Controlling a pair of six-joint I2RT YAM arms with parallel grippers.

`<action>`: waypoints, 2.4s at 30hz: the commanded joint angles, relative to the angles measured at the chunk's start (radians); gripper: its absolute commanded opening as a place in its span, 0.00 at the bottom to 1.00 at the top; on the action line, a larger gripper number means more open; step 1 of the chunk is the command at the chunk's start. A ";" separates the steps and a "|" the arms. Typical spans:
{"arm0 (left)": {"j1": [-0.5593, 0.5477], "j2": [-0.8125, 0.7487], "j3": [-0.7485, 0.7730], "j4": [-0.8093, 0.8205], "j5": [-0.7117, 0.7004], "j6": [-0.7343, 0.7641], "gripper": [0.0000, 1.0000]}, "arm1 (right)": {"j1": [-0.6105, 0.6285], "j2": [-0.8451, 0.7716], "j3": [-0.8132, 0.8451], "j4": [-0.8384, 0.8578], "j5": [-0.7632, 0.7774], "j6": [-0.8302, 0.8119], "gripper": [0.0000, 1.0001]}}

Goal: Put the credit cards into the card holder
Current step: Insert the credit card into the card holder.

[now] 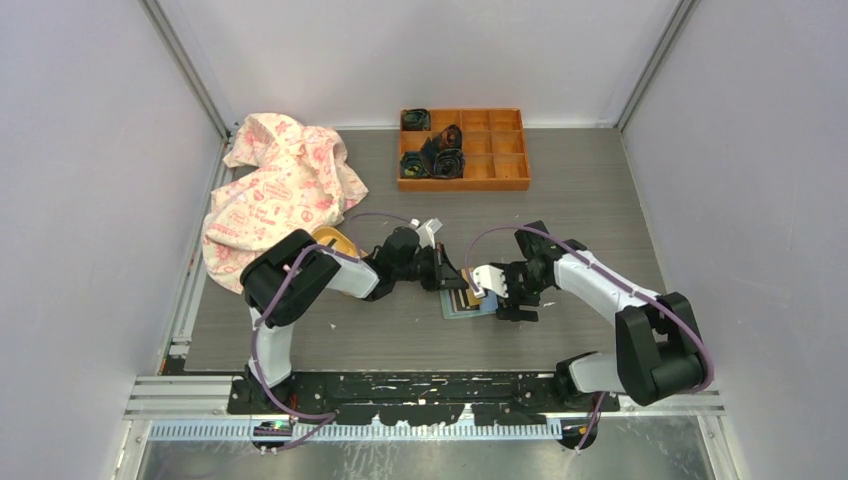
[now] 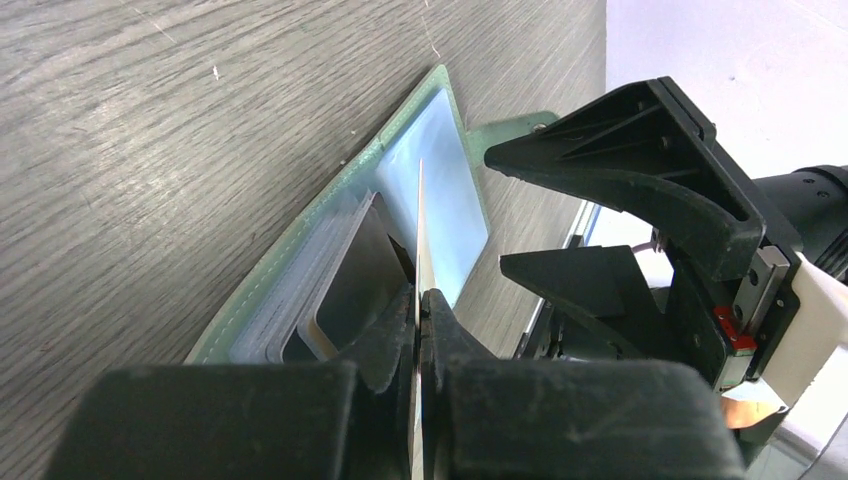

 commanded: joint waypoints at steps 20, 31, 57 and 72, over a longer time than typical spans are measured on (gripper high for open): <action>-0.043 -0.053 0.007 -0.132 -0.092 -0.026 0.00 | 0.017 0.015 0.042 0.008 0.016 0.018 0.80; -0.050 -0.019 0.040 -0.174 -0.090 -0.039 0.00 | 0.018 0.010 0.043 0.005 0.012 0.018 0.80; -0.072 0.022 0.059 -0.132 -0.114 -0.060 0.00 | 0.020 0.005 0.045 -0.002 0.008 0.018 0.80; -0.064 0.063 0.087 -0.230 -0.067 -0.115 0.00 | 0.022 -0.008 0.046 -0.006 -0.007 0.018 0.80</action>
